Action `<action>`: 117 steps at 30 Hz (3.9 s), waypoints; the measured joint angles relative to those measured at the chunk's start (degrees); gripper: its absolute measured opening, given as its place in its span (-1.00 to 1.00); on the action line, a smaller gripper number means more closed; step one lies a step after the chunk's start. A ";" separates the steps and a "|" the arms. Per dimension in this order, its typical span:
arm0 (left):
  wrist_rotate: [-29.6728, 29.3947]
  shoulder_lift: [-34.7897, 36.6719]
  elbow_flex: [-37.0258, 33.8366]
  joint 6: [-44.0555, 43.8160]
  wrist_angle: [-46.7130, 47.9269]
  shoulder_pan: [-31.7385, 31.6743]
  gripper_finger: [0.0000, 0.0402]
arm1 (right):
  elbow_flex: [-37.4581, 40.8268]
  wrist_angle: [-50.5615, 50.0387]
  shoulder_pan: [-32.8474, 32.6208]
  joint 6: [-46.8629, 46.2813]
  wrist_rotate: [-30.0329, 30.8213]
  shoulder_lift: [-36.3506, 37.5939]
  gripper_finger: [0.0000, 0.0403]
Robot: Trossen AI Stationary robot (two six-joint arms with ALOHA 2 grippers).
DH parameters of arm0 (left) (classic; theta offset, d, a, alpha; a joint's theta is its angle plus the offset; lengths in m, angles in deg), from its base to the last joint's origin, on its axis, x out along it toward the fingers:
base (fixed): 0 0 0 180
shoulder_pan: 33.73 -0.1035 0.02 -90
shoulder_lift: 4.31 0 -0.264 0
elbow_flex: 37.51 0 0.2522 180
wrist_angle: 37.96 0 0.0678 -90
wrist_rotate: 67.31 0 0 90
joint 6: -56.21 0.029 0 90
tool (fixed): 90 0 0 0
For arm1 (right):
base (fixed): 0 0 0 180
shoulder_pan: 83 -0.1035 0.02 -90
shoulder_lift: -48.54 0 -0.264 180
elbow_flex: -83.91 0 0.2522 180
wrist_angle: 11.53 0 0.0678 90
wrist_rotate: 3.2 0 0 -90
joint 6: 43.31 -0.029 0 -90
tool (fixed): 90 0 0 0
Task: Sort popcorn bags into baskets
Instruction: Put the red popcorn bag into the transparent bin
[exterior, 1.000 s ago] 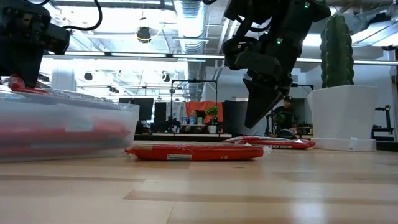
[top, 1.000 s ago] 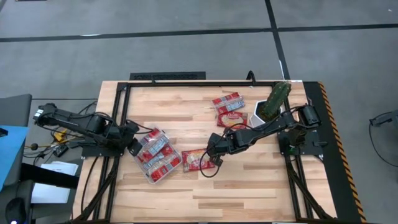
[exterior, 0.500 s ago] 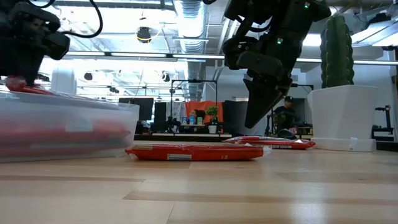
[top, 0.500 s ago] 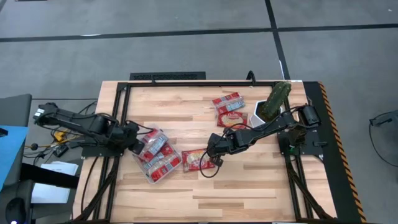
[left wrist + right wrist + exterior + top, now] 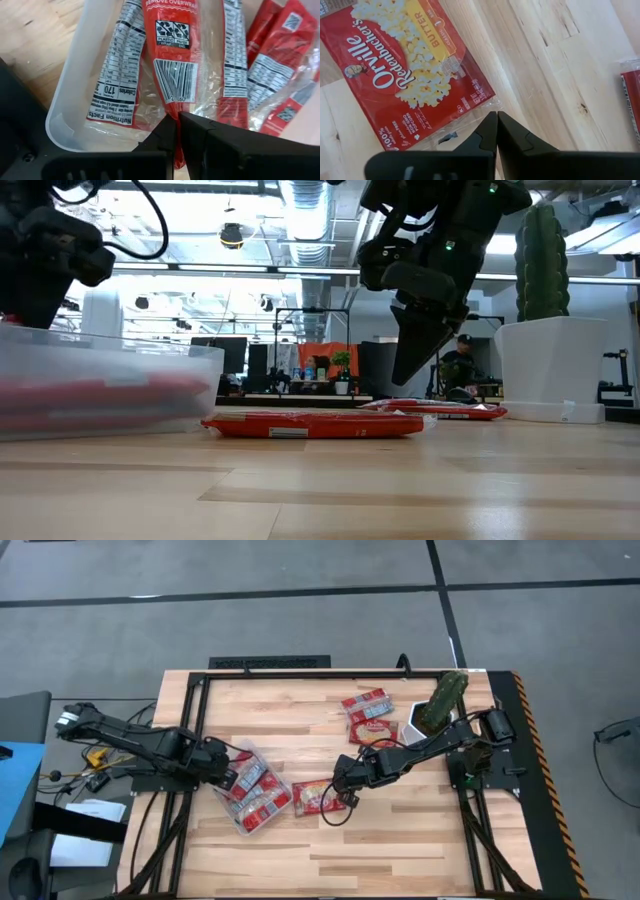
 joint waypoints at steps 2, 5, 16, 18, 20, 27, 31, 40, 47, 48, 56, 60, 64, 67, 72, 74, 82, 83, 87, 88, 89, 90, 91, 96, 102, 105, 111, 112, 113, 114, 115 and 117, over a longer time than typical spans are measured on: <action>0.18 -1.01 0.00 0.84 -0.02 0.00 -0.94 | 0.00 -0.02 0.00 0.13 0.00 0.00 -0.84; 0.43 -1.87 0.00 1.35 -0.06 0.00 -0.80 | 0.00 0.20 0.00 1.25 -0.03 0.00 -0.83; 1.06 -1.24 2.13 -2.62 -0.37 -0.04 -0.17 | 0.00 1.84 0.11 2.82 -0.02 0.00 -0.66; 1.01 -1.25 3.74 -2.81 -0.39 -0.04 -0.14 | 0.00 2.80 0.11 3.63 -0.02 0.01 -0.65; 0.70 -1.35 5.65 -2.79 0.03 -0.04 -0.14 | 0.00 3.36 0.11 3.91 -0.01 0.01 -0.64; 0.16 -3.85 10.35 -0.59 -4.34 0.79 -0.44 | 0.00 3.85 0.62 3.91 0.00 0.02 -0.64; 0.05 -8.78 10.53 3.59 -8.29 2.84 -0.86 | 0.00 3.42 0.87 3.88 -0.04 0.02 -0.64; 1.20 -19.57 10.45 7.64 -2.07 5.69 -0.99 | 0.00 2.64 0.83 3.88 -0.11 0.02 -0.64; -1.62 -20.62 6.58 5.63 -1.92 6.60 -1.00 | 0.00 2.11 0.83 3.88 -0.11 0.02 -0.64; -1.47 -20.62 5.54 5.45 -1.87 6.60 -1.00 | 0.00 2.00 0.83 3.88 -0.11 0.02 -0.64; -3.11 -20.65 3.34 4.94 -2.05 6.43 -1.00 | 0.00 2.02 0.83 4.32 -0.13 0.02 -0.64; -4.83 -20.62 5.47 4.91 -1.91 6.42 -1.00 | 0.00 3.13 0.83 5.04 -0.18 0.02 -0.64; -4.30 -20.41 7.82 4.81 -1.39 6.38 -0.94 | 0.00 5.65 0.76 5.94 -0.33 0.02 -0.64; -3.68 -20.09 11.07 5.04 -2.18 6.38 -0.84 | 0.00 7.53 0.59 5.95 -0.35 0.02 -0.64; -9.10 -19.21 18.42 10.42 -8.38 5.90 -0.66 | 0.00 12.20 -0.10 7.17 -3.26 0.02 -0.68; -14.32 -19.19 20.80 14.66 -11.86 5.20 -0.61 | 0.26 14.27 -0.45 8.25 -5.06 0.02 -0.73; -8.90 -19.61 22.62 36.33 -26.75 -4.79 -0.54 | 5.78 28.21 -2.43 10.84 -16.53 0.00 -0.96; -7.61 -19.94 22.61 38.36 -27.33 -6.26 -0.54 | 5.93 28.26 -3.06 10.84 -16.59 0.00 -0.96; -4.37 -22.21 22.53 44.86 -28.82 -11.39 -0.54 | 7.04 28.24 -5.42 10.42 -14.84 0.00 -0.90; -2.70 -23.08 22.53 46.34 -29.38 -12.64 -0.54 | 7.21 28.26 -5.86 10.05 -14.12 0.00 -0.90; -0.45 -24.14 22.53 47.61 -30.37 -13.85 -0.54 | 7.35 28.41 -6.19 9.87 -13.85 0.00 -0.90; 2.03 -25.40 22.53 48.88 -31.45 -14.89 -0.54 | 7.47 28.35 -6.31 9.87 -13.85 0.00 -0.91; 4.43 -26.74 22.53 50.32 -32.13 -15.81 -0.54 | 7.50 28.11 -6.43 9.86 -13.86 0.00 -0.92; 11.47 -33.07 22.51 56.53 -34.35 -19.00 -0.48 | 7.56 27.70 -5.48 8.91 -13.68 -3.01 -0.96; 16.33 -38.80 22.52 59.57 -36.59 -22.11 -0.26 | 7.21 30.97 -3.50 5.49 -13.55 -8.31 -0.88; 17.53 -40.93 22.55 61.30 -37.87 -23.60 -0.13 | 7.15 30.79 -1.85 5.50 -12.94 -8.83 -0.87; 21.60 -45.93 22.51 64.13 -39.71 -27.69 0.05 | 6.95 30.09 3.54 7.74 -12.27 -8.62 -0.93; 21.66 -46.87 22.60 64.64 -41.08 -28.37 0.07 | 6.95 30.12 4.24 8.35 -12.28 -8.63 -0.93; 21.45 -47.65 22.58 65.38 -41.22 -29.01 0.08 | 6.95 30.09 4.92 8.63 -12.26 -8.63 -0.92; 21.57 -48.36 22.49 65.81 -41.02 -29.58 0.09 | 6.97 29.90 5.43 8.70 -12.28 -8.63 -0.91; 21.86 -49.09 22.50 66.08 -42.04 -30.20 0.09 | 6.97 29.62 5.94 8.82 -12.28 -8.65 -0.89; 22.51 -50.54 22.53 67.01 -42.52 -31.31 0.09 | 6.99 29.79 6.57 8.85 -12.33 -8.68 -0.86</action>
